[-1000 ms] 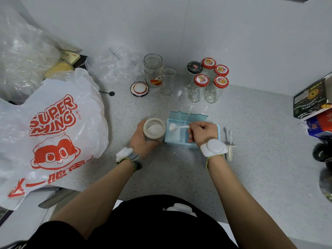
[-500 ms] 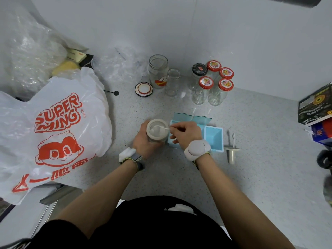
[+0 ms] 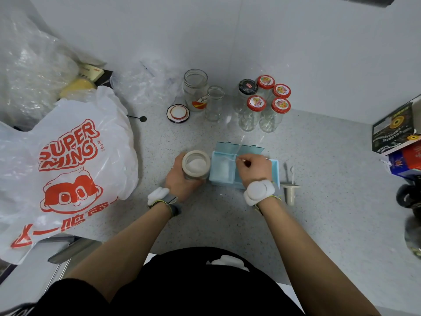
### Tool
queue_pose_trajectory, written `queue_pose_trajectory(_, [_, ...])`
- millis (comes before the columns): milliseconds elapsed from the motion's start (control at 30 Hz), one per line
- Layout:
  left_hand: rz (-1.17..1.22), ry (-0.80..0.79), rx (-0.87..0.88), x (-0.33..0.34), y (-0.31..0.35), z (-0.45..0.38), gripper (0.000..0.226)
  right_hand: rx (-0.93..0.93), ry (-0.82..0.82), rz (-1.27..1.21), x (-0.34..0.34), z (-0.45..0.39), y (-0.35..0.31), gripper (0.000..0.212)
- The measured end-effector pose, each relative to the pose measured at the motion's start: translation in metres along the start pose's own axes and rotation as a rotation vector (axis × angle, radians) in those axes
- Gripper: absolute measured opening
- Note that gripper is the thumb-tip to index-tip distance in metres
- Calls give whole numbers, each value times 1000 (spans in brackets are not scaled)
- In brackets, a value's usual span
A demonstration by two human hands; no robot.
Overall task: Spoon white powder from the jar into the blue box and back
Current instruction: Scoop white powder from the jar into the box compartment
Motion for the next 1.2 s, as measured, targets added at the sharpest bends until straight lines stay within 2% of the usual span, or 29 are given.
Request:
queue_pose_trajectory(100, [-3, -6, -10, 0, 1, 0, 77, -77, -158, 194, 15, -1, -3, 17])
queue_pose_trajectory(200, [-7, -14, 3, -1, 4, 1, 76, -58, -262, 244, 27, 3, -2, 18])
queue_pose_trajectory(267, [-10, -13, 7, -1, 5, 1, 75, -2, -234, 173, 29, 5, 0, 18])
queue_pose_trajectory(367, [-6, -10, 10, -1, 5, 0, 73, 194, -131, -98, 22, 7, 11, 16])
queue_pose_trajectory(433, [-3, -6, 6, 0, 3, 0, 73, 328, -71, -264, 18, 10, 19, 21])
queue_pose_trajectory(533, [-1, -4, -1, 0, 1, 0, 79, 432, -9, -478, 15, 12, 24, 28])
queue_pose_trajectory(867, [2, -15, -15, 1, -1, 0, 82, 475, 6, -587, 12, 15, 26, 23])
queue_pose_trajectory(1200, [-4, -9, -13, 0, 1, 1, 82, 406, 13, -632, -4, 13, 9, 22])
Point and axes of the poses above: each hand's wrist, its own z-axis away from the middle knuckle, its own x-axis out of the palm, y = z × x, the point moved 5 cm from there along -z, towards the middle knuckle, and after that the axes turned 2 degrees about -z, right-handed, at the moved point
